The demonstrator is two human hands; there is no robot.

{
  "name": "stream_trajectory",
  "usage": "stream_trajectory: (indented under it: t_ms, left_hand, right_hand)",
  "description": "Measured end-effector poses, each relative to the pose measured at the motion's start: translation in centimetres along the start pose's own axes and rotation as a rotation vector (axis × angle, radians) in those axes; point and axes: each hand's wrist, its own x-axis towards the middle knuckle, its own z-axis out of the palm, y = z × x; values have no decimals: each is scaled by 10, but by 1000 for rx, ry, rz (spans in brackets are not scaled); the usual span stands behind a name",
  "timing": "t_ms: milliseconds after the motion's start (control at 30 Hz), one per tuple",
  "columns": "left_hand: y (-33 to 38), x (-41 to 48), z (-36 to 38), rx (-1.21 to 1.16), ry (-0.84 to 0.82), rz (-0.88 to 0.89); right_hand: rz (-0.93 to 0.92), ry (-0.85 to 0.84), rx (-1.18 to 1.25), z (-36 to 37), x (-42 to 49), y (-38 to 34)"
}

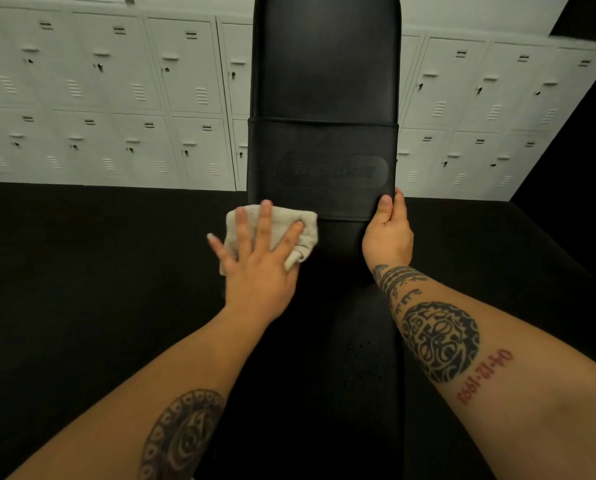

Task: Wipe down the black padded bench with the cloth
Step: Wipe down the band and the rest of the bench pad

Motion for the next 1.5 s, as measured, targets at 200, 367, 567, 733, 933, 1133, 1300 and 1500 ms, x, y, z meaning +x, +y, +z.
stream_trajectory:
  t_ms: [200,367,567,733,933,1133,1300,1500]
  left_hand:
    - [0,-13,-17,-322,19,-229]
    - [32,9,-61,-597,267,-324]
    - [87,16,-100,-1805,-307,-403]
    - [70,22,-104,-1628,-382,-286]
    - [17,38,-88,-540,35,-61]
    - [7,55,-75,23,129,191]
    - [10,73,-79,216,96,386]
    - [8,79,-88,385,83,539]
  right_hand:
    - [98,-90,-98,-15,-1,-14]
    - [-109,26,-39,-33,-36,-30]
    - [-252,-393,452,-37,-90,-41]
    - [-462,4,95,-56,-79,-21]
    - [-273,121,-194,-45,-70,2]
    - [-338,-86,-643,-16,-97,27]
    - [-428,-141,-713,-24,-96,27]
    - [-482,-182,-681,-18,-97,29]
